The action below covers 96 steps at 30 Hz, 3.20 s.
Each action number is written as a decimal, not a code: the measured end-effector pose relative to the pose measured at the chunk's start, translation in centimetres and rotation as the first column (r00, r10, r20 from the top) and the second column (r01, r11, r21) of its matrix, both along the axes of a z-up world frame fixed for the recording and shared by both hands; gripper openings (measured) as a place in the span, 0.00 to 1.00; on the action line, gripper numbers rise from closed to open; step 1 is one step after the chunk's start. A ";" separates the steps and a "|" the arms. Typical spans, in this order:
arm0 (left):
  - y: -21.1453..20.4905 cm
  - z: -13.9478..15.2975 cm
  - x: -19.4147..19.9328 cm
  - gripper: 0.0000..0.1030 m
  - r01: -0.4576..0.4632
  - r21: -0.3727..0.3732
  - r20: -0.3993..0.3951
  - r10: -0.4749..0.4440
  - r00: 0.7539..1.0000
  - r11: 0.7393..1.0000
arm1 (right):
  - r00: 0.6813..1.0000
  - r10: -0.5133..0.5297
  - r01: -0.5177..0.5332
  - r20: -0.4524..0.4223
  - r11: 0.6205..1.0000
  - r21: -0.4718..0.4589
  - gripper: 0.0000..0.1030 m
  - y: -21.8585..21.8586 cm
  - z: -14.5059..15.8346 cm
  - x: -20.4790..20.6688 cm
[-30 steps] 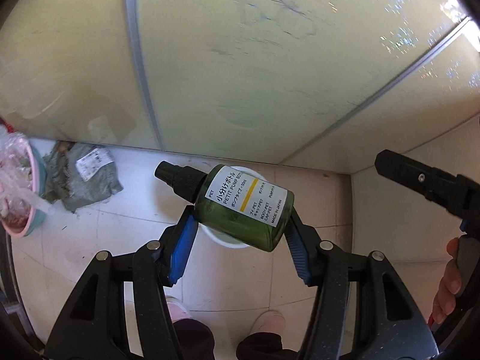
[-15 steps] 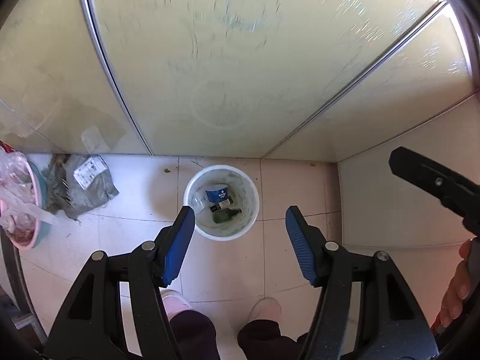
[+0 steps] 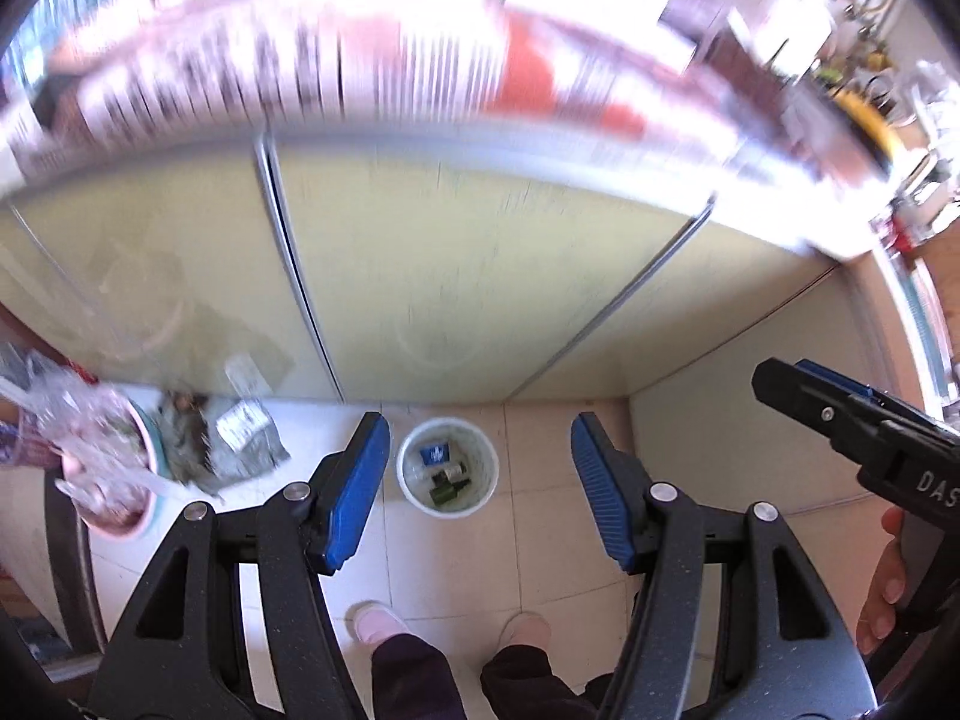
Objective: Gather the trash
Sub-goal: 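Raise both empty tools back up toward the counter, then reach the left tool toward the white tissues while the right tool reaches the white card, then grasp the white card with the right tool while the left tool grasps the white tissue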
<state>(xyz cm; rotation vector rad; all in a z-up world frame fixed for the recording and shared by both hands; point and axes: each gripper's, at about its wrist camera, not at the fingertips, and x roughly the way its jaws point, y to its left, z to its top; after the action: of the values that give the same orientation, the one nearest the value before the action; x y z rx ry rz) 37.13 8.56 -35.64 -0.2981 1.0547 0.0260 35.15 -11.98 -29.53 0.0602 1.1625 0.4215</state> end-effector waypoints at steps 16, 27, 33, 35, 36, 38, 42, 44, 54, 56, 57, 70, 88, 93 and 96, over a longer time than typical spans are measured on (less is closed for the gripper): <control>3.8 25.3 -4.4 0.75 0.064 0.087 0.403 -0.094 0.911 0.994 | 0.943 -0.087 0.087 0.322 0.996 0.014 0.71 4.2 19.4 -5.5; 4.1 27.9 -2.8 0.87 0.063 0.128 0.426 -0.112 0.898 0.990 | 0.913 -0.131 0.120 0.386 0.991 0.051 0.72 4.0 22.6 -4.7; 3.3 27.3 1.3 0.88 0.051 0.153 0.414 -0.111 0.904 0.987 | 0.904 -0.150 0.132 0.401 0.989 0.071 0.72 2.8 22.1 -1.2; 2.9 27.1 3.5 0.88 0.043 0.161 0.400 -0.105 0.911 0.986 | 0.903 -0.153 0.135 0.401 0.988 0.074 0.72 2.0 21.8 0.7; 2.6 27.0 4.6 0.88 0.039 0.165 0.393 -0.102 0.914 0.986 | 0.904 -0.153 0.134 0.399 0.988 0.074 0.72 1.6 21.7 1.7; 2.0 26.8 7.3 0.88 0.032 0.172 0.374 -0.095 0.923 0.985 | 0.910 -0.151 0.133 0.387 0.988 0.073 0.72 0.6 21.5 4.3; 0.8 26.1 12.4 0.88 0.008 0.180 0.329 -0.068 0.942 0.984 | 0.933 -0.102 0.087 0.345 0.994 0.060 0.72 -1.0 20.8 9.6; 0.4 25.4 14.7 0.88 -0.022 0.177 0.308 -0.034 0.951 0.984 | 0.946 -0.057 0.043 0.320 0.998 0.052 0.73 -1.3 19.9 12.4; 1.3 20.6 19.8 0.88 -0.201 0.183 0.167 0.171 0.971 0.962 | 0.974 0.202 -0.206 0.100 0.978 0.030 0.75 2.5 9.9 25.1; 1.8 19.7 20.0 0.88 -0.226 0.209 0.137 0.201 0.970 0.951 | 0.972 0.231 -0.233 0.049 0.972 0.037 0.75 3.8 7.7 26.5; 2.1 19.3 20.1 0.88 -0.238 0.217 0.122 0.215 0.969 0.947 | 0.970 0.242 -0.243 0.026 0.969 0.045 0.75 4.2 6.9 27.2; 5.0 17.0 20.8 0.88 -0.315 0.199 0.063 0.309 0.949 0.928 | 0.906 0.414 -0.409 -0.091 0.910 0.070 0.77 7.5 1.6 25.5; 5.7 17.2 22.4 0.88 -0.307 0.197 0.068 0.299 0.952 0.931 | 0.864 0.500 -0.496 0.062 0.865 -0.070 0.46 11.0 2.4 23.3; 6.2 17.1 25.5 0.88 -0.241 0.193 0.079 0.230 0.970 0.951 | 0.931 0.352 -0.353 0.097 0.936 -0.003 0.46 7.4 5.7 25.1; 7.2 16.2 28.5 0.88 -0.194 0.183 0.075 0.183 0.980 0.964 | 0.963 0.233 -0.237 0.139 0.971 0.014 0.46 5.5 7.9 26.5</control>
<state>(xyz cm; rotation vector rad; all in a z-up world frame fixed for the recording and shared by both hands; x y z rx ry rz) 65.62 15.77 -19.47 -0.2243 0.9555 0.2865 61.68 -6.52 -21.66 -0.0800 1.0314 0.6442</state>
